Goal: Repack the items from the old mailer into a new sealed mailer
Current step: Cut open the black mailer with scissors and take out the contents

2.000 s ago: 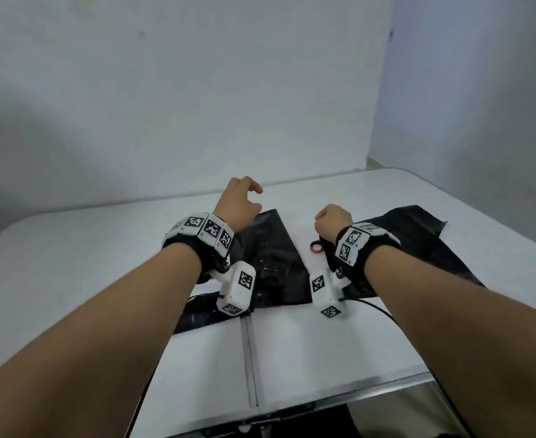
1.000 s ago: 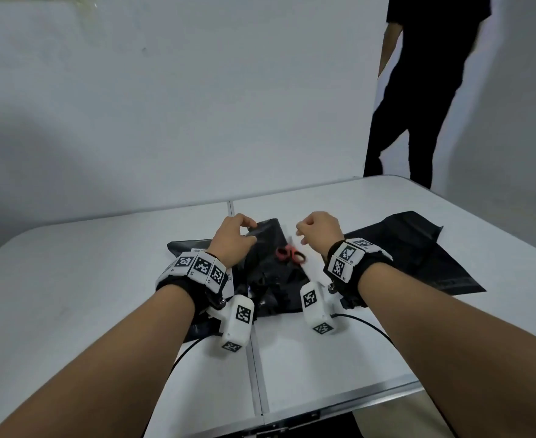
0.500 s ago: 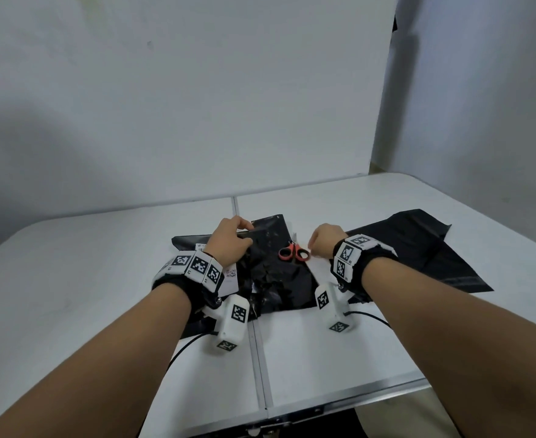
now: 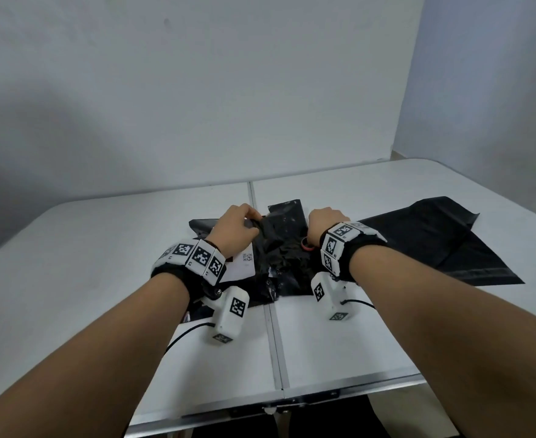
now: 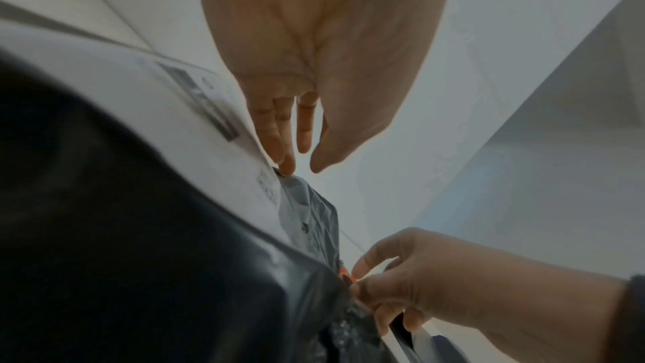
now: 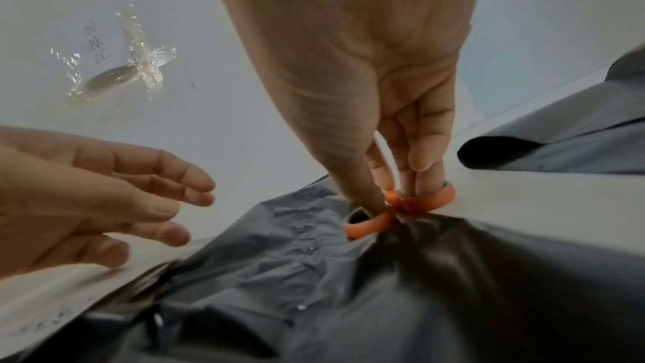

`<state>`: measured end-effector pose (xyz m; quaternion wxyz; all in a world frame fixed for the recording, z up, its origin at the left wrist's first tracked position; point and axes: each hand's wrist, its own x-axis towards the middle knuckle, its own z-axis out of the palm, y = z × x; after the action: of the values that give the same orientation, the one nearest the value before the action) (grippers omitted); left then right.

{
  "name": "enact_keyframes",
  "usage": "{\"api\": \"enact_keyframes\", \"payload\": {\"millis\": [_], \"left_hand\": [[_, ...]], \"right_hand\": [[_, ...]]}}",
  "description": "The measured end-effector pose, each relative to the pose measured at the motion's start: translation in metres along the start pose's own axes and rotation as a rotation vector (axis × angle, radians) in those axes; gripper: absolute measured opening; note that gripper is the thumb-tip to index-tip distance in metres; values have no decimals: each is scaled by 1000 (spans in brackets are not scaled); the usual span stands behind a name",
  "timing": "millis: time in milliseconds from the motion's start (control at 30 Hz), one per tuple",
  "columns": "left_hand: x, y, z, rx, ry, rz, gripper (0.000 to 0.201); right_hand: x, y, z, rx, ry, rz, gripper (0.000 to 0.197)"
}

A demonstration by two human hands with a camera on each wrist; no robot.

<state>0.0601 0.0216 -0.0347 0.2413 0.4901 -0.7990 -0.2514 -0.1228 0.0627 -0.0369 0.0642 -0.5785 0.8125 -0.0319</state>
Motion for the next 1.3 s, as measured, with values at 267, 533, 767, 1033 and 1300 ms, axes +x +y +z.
{"api": "enact_keyframes", "payload": {"millis": [267,533,767,1033,1300], "left_hand": [[-22,3,0,276,-111,61,21],[-41,6,15,394,-162,-4,43],[-48,2,13,367,-120,-14,22],[-50,4,5,173,-41,-134,4],[-50,-1,3,-32,14,-181,7]], "right_hand": [[-11,17,-6,-1,59,30,16],[-16,19,-2,1204,-250,80,21],[-36,16,-3,1691,-182,71,11],[-46,15,-16,1688,-297,0,36],[-73,9,-6,1307,-953,-40,56]]}}
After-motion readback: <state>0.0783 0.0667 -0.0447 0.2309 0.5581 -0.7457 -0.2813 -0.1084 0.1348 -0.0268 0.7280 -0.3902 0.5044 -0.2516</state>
